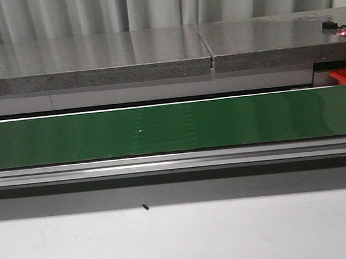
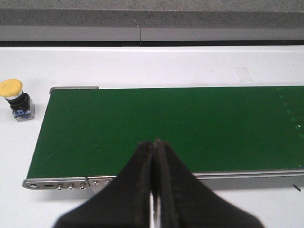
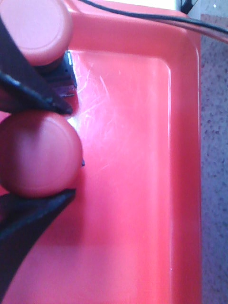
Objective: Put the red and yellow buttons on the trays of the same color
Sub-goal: 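Move the right gripper back up over the belt's end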
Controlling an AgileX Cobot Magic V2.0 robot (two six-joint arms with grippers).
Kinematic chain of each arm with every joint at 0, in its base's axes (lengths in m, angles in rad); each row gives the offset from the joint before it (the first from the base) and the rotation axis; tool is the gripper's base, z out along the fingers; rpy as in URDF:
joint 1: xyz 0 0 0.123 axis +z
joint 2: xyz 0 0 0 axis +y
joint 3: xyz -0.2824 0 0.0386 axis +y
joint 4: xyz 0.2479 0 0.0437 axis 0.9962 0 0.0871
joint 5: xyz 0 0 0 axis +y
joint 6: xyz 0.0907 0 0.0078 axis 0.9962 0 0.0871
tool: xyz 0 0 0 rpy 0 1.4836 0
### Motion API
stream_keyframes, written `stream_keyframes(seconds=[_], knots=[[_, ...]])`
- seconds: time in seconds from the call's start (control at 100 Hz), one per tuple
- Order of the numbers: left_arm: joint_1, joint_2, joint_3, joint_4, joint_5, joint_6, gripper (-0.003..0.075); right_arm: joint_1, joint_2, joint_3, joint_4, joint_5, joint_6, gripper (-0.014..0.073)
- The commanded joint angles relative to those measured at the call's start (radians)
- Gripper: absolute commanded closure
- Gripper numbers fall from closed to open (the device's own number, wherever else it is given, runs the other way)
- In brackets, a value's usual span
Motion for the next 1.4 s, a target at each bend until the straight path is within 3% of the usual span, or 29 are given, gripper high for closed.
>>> stream_keyframes(seconds=[0.0, 0.24, 0.71, 0.92, 1.24, 1.39], knots=[[-0.008, -0.003, -0.027, -0.010, -0.072, 0.001, 0.0741, -0.004, -0.066, -0.036, 0.027, -0.027, -0.004, 0.0215], [-0.008, -0.003, -0.027, -0.010, -0.072, 0.001, 0.0741, -0.004, -0.070, -0.036, 0.027, -0.037, -0.004, 0.0069], [-0.008, -0.003, -0.027, -0.010, -0.072, 0.001, 0.0741, 0.000, -0.215, -0.036, 0.028, -0.041, -0.004, 0.0072], [-0.008, -0.003, -0.027, -0.010, -0.072, 0.001, 0.0741, 0.007, -0.332, -0.036, 0.096, 0.012, -0.004, 0.0076], [-0.008, -0.003, -0.027, -0.010, -0.072, 0.001, 0.0741, 0.160, -0.531, -0.022, 0.070, 0.087, -0.004, 0.0078], [-0.008, -0.003, -0.027, -0.010, -0.072, 0.001, 0.0741, 0.243, -0.651, 0.066, 0.027, 0.086, -0.003, 0.0141]])
